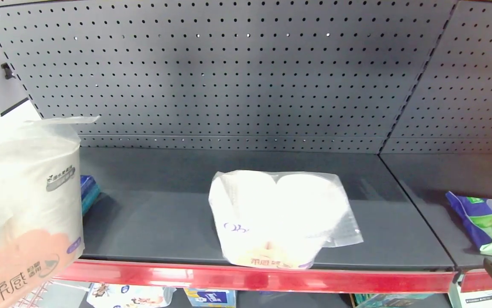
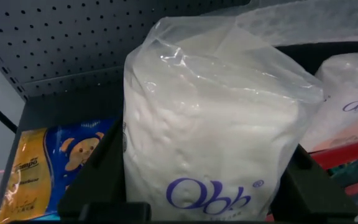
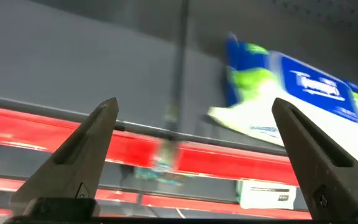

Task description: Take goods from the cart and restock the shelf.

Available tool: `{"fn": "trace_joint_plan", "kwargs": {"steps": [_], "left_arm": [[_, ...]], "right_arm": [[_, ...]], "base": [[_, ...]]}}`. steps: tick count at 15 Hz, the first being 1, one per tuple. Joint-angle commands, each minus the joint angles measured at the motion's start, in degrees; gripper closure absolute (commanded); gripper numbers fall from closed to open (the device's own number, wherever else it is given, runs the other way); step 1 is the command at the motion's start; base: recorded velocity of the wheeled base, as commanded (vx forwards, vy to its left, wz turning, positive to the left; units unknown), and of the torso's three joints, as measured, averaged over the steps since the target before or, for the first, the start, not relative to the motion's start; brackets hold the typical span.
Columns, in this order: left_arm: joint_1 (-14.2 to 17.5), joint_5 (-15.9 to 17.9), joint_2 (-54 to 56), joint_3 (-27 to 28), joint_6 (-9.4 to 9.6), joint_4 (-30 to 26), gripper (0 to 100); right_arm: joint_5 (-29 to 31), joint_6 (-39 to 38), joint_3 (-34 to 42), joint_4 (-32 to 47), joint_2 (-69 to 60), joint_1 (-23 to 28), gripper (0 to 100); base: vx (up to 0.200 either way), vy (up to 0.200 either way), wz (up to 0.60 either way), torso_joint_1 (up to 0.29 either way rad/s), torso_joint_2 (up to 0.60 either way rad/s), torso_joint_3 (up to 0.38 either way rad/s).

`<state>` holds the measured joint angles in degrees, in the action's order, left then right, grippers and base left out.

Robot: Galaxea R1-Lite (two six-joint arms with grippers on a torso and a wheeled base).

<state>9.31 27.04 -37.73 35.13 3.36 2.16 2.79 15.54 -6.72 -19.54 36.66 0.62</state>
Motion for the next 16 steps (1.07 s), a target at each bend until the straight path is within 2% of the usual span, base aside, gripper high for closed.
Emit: {"fn": "trace_joint_plan", "kwargs": {"steps": [1, 5, 8, 9, 11, 14, 15, 16], "left_arm": [[0.0, 0.0, 0.0, 0.0, -0.02, 0.1, 100], [-0.3, 0.3, -0.2, 0.1, 0.33, 0.1, 100], [-0.4, 0.3, -3.0, 0.0, 5.16, 0.2, 100], [-0.4, 0.2, -4.5, 0.3, 6.13, 0.5, 100], [-1.1, 0.6, -7.4, 0.6, 6.22, 3.0, 100], [-6.8, 2.1, -9.7, 1.0, 5.86, 4.4, 100], [-9.7, 2.2, -10.9, 1.4, 4.72, 4.4, 100], [-11.7, 2.2, -11.7, 2.3, 2.35, 4.5, 100]], "right_arm": [[0.0, 0.0, 0.7, 0.0, -0.6, 0.0, 0], [-0.1, -0.9, 2.4, -0.1, -3.5, 0.0, 0], [-0.9, -4.1, 6.7, 1.3, -14.3, 0.0, 0], [-0.9, -4.3, 6.7, 8.6, -20.7, 0.1, 0], [-1.4, -3.6, 4.5, 20.0, -32.4, -1.1, 0], [-2.1, -9.3, 3.9, 22.1, -36.1, -1.0, 0], [-2.2, -12.4, 4.3, 22.1, -36.7, -0.9, 0], [-2.2, -13.1, 4.3, 21.9, -36.7, -0.9, 0]], "base": [[0.0, 0.0, 0.0, 0.0, 0.0, 0.0], [0.0, 0.0, 0.0, 0.0, 0.0, 0.0], [0.0, 0.0, 0.0, 0.0, 0.0, 0.0], [0.0, 0.0, 0.0, 0.0, 0.0, 0.0], [0.0, 0.0, 0.0, 0.0, 0.0, 0.0], [0.0, 0.0, 0.0, 0.0, 0.0, 0.0], [0.0, 0.0, 0.0, 0.0, 0.0, 0.0], [0.0, 0.0, 0.0, 0.0, 0.0, 0.0]]}}
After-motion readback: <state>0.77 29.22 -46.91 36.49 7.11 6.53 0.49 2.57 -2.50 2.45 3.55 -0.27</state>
